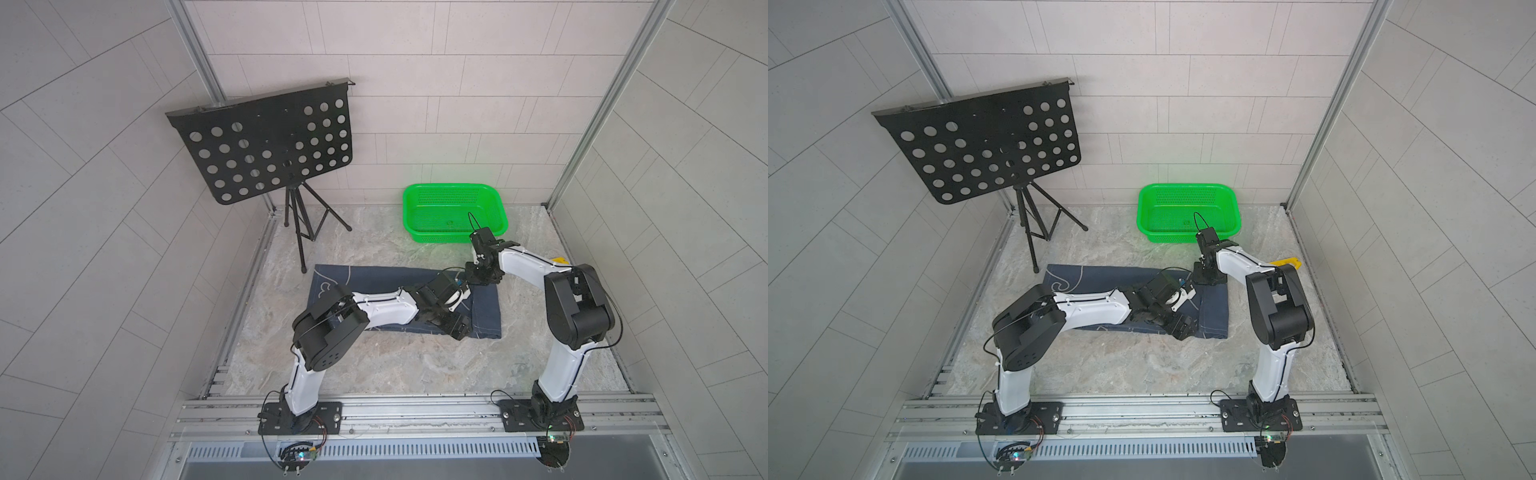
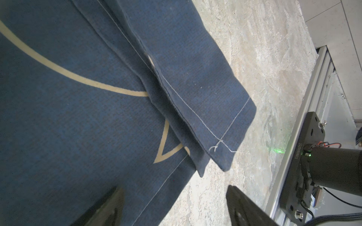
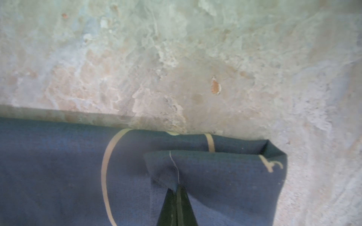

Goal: Roll up the pillowcase
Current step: Roll the pillowcase at the center of the board.

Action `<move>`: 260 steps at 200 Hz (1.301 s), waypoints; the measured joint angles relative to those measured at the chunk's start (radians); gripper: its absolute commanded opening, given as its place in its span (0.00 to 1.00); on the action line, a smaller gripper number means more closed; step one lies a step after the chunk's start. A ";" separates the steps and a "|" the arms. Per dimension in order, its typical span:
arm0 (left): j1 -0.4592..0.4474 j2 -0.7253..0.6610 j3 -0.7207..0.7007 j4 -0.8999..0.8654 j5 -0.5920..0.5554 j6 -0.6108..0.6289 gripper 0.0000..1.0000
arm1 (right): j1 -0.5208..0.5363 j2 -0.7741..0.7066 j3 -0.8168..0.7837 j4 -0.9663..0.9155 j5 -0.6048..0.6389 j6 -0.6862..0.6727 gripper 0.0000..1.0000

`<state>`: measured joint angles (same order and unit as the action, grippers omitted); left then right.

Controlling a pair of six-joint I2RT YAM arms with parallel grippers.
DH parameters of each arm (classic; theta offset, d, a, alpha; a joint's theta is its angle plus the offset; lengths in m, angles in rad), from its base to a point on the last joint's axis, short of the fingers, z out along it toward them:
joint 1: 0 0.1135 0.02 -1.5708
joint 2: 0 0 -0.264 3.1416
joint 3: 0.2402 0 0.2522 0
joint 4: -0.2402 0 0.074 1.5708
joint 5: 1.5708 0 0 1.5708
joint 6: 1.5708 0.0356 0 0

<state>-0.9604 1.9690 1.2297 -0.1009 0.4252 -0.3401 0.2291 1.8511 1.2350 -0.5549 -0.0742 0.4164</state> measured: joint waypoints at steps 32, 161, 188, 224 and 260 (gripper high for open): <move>0.000 0.000 0.000 0.000 0.001 -0.002 0.89 | -0.001 -0.002 -0.010 0.031 0.007 0.049 0.02; 0.000 0.006 0.000 0.000 0.017 -0.003 0.89 | -0.014 -0.056 -0.042 0.111 -0.008 0.108 0.12; 0.000 0.006 0.000 0.000 0.017 -0.004 0.89 | -0.014 -0.056 -0.048 0.108 -0.039 0.095 0.23; 0.000 0.006 0.008 -0.006 0.012 -0.004 0.89 | -0.016 -0.056 -0.048 0.096 -0.113 0.068 0.38; 0.000 0.006 0.039 -0.025 -0.013 0.000 0.88 | -0.058 -0.136 -0.071 0.064 -0.169 0.053 0.40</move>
<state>-0.9604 1.9747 1.2690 -0.1261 0.4118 -0.3401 0.1707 1.7149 1.1641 -0.4904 -0.2436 0.4698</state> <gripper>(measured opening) 0.881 0.394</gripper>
